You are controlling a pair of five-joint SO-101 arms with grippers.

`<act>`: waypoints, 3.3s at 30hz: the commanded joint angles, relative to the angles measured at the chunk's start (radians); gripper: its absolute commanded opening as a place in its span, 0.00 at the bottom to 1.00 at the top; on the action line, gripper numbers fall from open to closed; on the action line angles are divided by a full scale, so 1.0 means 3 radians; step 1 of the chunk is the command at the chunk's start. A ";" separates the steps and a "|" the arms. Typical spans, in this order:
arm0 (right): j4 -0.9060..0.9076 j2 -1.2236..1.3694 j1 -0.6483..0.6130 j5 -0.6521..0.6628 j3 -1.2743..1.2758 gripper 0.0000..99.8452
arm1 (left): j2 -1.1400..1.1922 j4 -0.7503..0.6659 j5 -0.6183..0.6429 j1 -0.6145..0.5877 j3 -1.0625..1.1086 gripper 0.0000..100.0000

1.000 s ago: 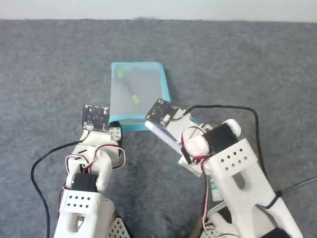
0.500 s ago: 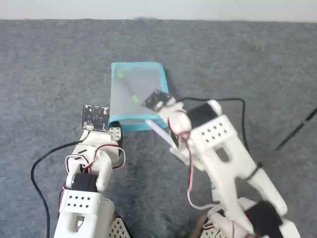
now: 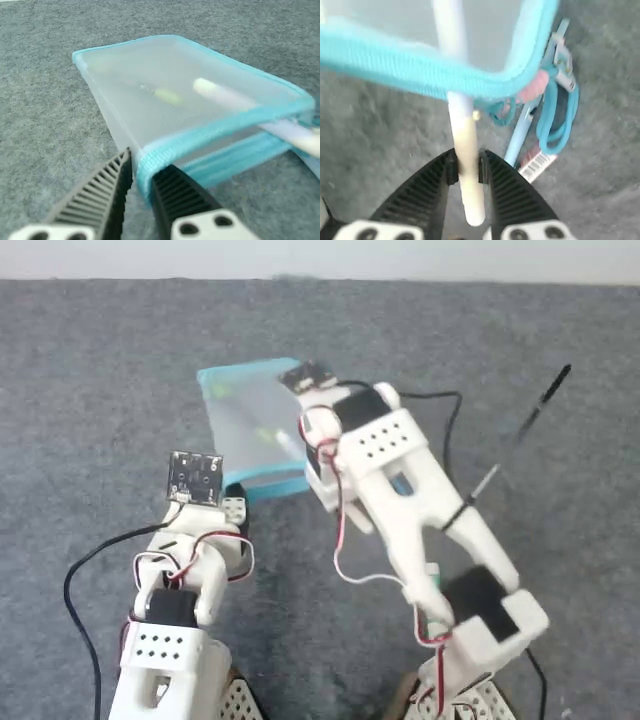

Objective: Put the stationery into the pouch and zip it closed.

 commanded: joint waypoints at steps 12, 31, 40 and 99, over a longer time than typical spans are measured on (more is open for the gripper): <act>0.0330 -0.0023 -0.0084 0.0066 -0.1028 0.20 | -0.0056 -0.0087 0.0010 -0.0020 -0.0049 0.01; -0.0463 -0.2033 -0.0043 0.2204 0.2158 0.15 | -0.0056 -0.0087 0.0010 -0.0036 -0.0043 0.01; -0.1394 -0.2309 -0.0202 0.2578 0.3232 0.20 | -0.0056 -0.0087 0.0010 -0.0031 -0.0043 0.01; 0.0028 -0.2790 0.0315 0.1325 0.2317 0.01 | -0.0056 -0.0082 0.0015 -0.0031 -0.0043 0.01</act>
